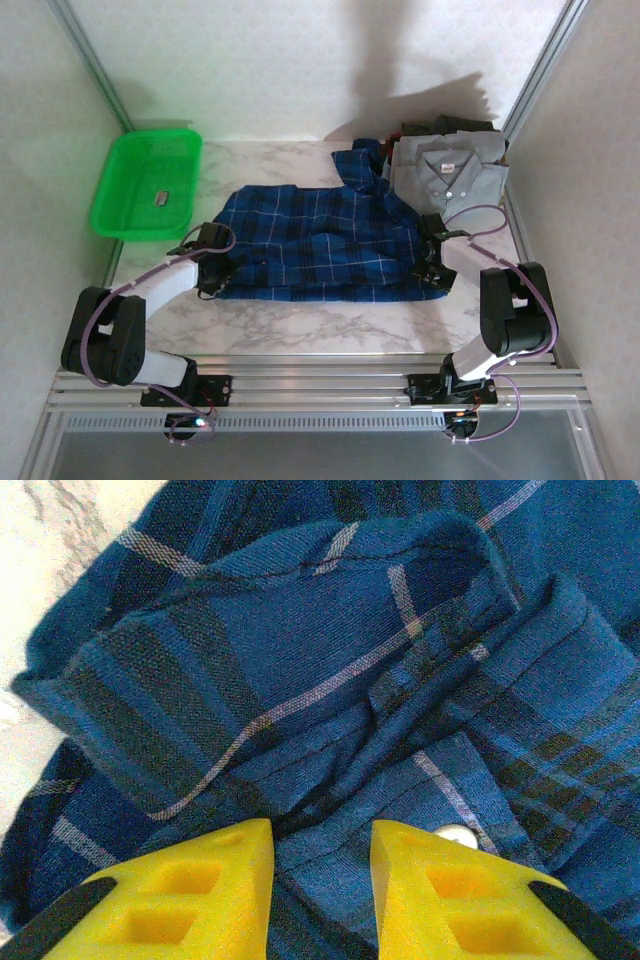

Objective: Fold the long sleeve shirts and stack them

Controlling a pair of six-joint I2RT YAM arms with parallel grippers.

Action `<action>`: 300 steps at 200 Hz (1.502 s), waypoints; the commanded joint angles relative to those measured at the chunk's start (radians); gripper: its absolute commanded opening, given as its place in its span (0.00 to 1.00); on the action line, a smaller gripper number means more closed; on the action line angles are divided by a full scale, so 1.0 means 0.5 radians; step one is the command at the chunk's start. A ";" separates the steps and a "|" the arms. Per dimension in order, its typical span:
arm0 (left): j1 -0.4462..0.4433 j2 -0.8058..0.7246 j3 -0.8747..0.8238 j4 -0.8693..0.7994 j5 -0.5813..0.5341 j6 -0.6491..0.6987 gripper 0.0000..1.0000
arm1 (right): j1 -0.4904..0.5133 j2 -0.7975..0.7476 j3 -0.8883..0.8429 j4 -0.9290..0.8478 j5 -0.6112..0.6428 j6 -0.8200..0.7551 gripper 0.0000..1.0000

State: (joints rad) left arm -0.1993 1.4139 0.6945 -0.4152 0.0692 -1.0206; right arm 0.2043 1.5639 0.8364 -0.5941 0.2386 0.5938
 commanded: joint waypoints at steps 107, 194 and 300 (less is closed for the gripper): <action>-0.004 0.080 0.123 -0.111 -0.042 0.129 0.00 | -0.012 0.051 0.048 -0.048 0.001 -0.003 0.56; -0.003 -0.263 0.173 -0.429 -0.157 0.256 0.00 | -0.010 0.046 0.022 -0.063 0.026 0.003 0.56; 0.045 -0.354 -0.086 -0.486 -0.278 0.272 0.00 | -0.011 0.017 -0.001 -0.100 0.050 0.049 0.55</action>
State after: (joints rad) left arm -0.2008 1.2327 0.6781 -0.6109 0.0254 -0.9043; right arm 0.2043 1.5692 0.8410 -0.5987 0.2375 0.5972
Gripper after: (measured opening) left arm 0.058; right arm 0.550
